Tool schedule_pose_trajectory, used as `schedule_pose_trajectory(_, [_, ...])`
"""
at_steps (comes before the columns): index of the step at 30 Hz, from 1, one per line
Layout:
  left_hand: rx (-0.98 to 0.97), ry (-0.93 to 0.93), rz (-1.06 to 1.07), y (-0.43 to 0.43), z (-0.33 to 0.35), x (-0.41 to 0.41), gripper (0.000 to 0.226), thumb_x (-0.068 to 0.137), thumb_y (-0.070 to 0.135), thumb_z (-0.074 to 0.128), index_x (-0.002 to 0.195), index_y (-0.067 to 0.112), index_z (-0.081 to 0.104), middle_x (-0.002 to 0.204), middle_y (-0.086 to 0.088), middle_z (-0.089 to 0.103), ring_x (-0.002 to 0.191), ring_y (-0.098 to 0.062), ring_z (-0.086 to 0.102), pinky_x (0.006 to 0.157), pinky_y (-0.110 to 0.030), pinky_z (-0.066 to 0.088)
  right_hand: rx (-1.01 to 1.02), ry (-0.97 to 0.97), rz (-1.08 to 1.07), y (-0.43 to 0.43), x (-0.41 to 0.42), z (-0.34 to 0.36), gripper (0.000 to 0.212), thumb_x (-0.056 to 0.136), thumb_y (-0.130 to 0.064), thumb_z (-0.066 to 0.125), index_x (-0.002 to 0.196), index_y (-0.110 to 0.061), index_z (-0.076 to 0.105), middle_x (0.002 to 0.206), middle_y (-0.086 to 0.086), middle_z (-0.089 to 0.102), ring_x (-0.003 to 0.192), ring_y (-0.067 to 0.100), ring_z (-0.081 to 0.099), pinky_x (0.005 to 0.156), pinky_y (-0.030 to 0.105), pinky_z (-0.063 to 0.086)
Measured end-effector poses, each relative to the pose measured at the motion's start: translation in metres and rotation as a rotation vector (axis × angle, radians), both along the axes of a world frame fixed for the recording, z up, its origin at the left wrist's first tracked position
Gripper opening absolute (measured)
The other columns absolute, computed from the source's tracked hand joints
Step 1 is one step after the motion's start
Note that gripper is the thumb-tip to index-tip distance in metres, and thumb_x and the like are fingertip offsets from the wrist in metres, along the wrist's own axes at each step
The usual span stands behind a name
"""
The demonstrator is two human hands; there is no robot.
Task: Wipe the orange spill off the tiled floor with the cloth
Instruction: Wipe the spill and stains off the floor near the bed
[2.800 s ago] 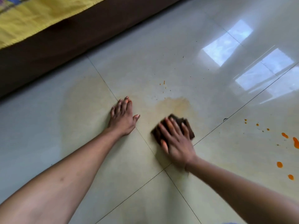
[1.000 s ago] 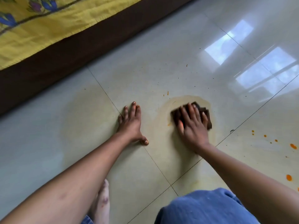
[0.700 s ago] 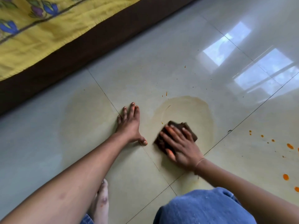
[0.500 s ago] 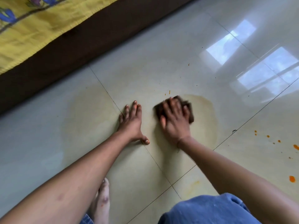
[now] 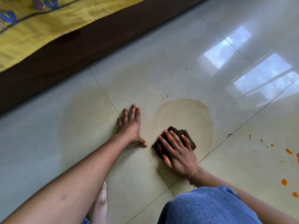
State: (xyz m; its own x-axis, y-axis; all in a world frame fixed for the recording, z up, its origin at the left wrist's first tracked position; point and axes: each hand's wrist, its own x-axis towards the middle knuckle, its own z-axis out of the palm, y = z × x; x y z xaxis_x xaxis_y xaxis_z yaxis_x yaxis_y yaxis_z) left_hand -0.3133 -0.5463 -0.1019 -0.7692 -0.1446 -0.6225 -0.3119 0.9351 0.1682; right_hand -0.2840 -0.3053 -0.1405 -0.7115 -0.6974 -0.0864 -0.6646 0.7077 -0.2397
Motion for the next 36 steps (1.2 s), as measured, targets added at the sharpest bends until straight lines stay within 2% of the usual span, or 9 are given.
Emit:
schedule_pose_trajectory(5, [0.012,-0.006,-0.006,0.001,0.000,-0.001,0.150,0.052,0.053,0.087,0.150,0.014,-0.020,0.154,-0.003,-0.035,0.143,-0.032,-0.026,0.117,-0.053,-0.001,0.023,0.017,-0.249,-0.040,-0.055,-0.002,0.063,0.087,-0.045,0.038,0.144,-0.020,0.043,0.153,0.007,0.038,0.143,0.023,0.028,0.111,0.048,0.019])
schedule_pose_trajectory(10, [0.007,-0.027,-0.003,0.001,0.002,-0.002,0.150,0.053,0.053,0.087,0.149,0.014,-0.021,0.153,-0.003,-0.036,0.142,-0.032,-0.028,0.117,-0.055,0.000,-0.001,0.011,0.026,0.006,-0.002,0.000,0.063,0.088,-0.045,0.042,0.147,-0.022,0.040,0.156,0.004,0.031,0.145,0.021,0.025,0.114,0.048,0.020])
schedule_pose_trajectory(15, [-0.008,-0.038,-0.006,0.002,0.002,-0.003,0.150,0.053,0.052,0.087,0.149,0.014,-0.021,0.153,-0.003,-0.036,0.142,-0.032,-0.027,0.117,-0.054,0.001,0.050,0.006,-0.273,-0.026,-0.055,-0.005,0.064,0.089,-0.047,0.036,0.148,-0.022,0.037,0.157,0.005,0.029,0.146,0.021,0.020,0.114,0.047,0.013])
schedule_pose_trajectory(21, [-0.009,-0.066,-0.002,0.004,0.007,-0.004,0.149,0.055,0.049,0.088,0.149,0.013,-0.023,0.152,-0.004,-0.037,0.142,-0.033,-0.027,0.117,-0.054,0.001,0.032,-0.027,-0.101,0.030,-0.018,-0.001,0.064,0.089,-0.048,0.038,0.149,-0.024,0.035,0.158,0.004,0.025,0.146,0.021,0.023,0.115,0.048,0.016])
schedule_pose_trajectory(26, [-0.019,-0.071,0.002,0.005,0.005,-0.006,0.150,0.054,0.048,0.088,0.149,0.012,-0.022,0.153,-0.005,-0.037,0.142,-0.034,-0.026,0.117,-0.055,0.002,0.032,-0.063,-0.549,-0.023,-0.104,-0.006,0.072,0.084,-0.050,0.023,0.149,-0.022,0.033,0.159,0.009,0.024,0.147,0.023,0.017,0.115,0.046,0.004])
schedule_pose_trajectory(30, [-0.036,-0.045,0.007,0.006,0.009,-0.006,0.151,0.050,0.050,0.089,0.151,0.013,-0.016,0.155,-0.003,-0.031,0.144,-0.032,-0.022,0.118,-0.054,0.006,-0.008,-0.012,-0.148,-0.020,-0.029,-0.005,0.063,0.088,-0.045,0.038,0.146,-0.021,0.041,0.155,0.008,0.032,0.144,0.025,0.028,0.114,0.049,0.016])
schedule_pose_trajectory(32, [-0.056,-0.019,0.023,0.006,0.010,-0.005,0.150,0.048,0.052,0.089,0.152,0.016,-0.014,0.156,-0.002,-0.030,0.145,-0.031,-0.020,0.118,-0.054,0.005,0.001,-0.049,-0.049,0.014,-0.004,0.001,0.062,0.089,-0.046,0.042,0.146,-0.024,0.039,0.156,0.005,0.030,0.144,0.024,0.029,0.115,0.047,0.015])
schedule_pose_trajectory(34, [-0.072,-0.022,0.045,0.002,0.009,-0.005,0.153,0.045,0.055,0.089,0.151,0.023,-0.017,0.153,-0.002,-0.036,0.143,-0.035,-0.023,0.116,-0.058,0.003,-0.035,-0.043,-0.153,0.027,-0.038,-0.003,0.063,0.088,-0.047,0.039,0.146,-0.024,0.037,0.156,0.004,0.030,0.144,0.024,0.028,0.115,0.046,0.011])
schedule_pose_trajectory(36, [-0.065,-0.056,0.057,-0.004,0.003,-0.006,0.156,0.043,0.058,0.088,0.149,0.027,-0.022,0.151,-0.003,-0.040,0.141,-0.038,-0.028,0.114,-0.063,0.004,-0.001,-0.069,-0.415,0.003,-0.102,-0.006,0.068,0.087,-0.050,0.029,0.149,-0.023,0.033,0.159,0.006,0.024,0.147,0.023,0.018,0.115,0.048,0.007])
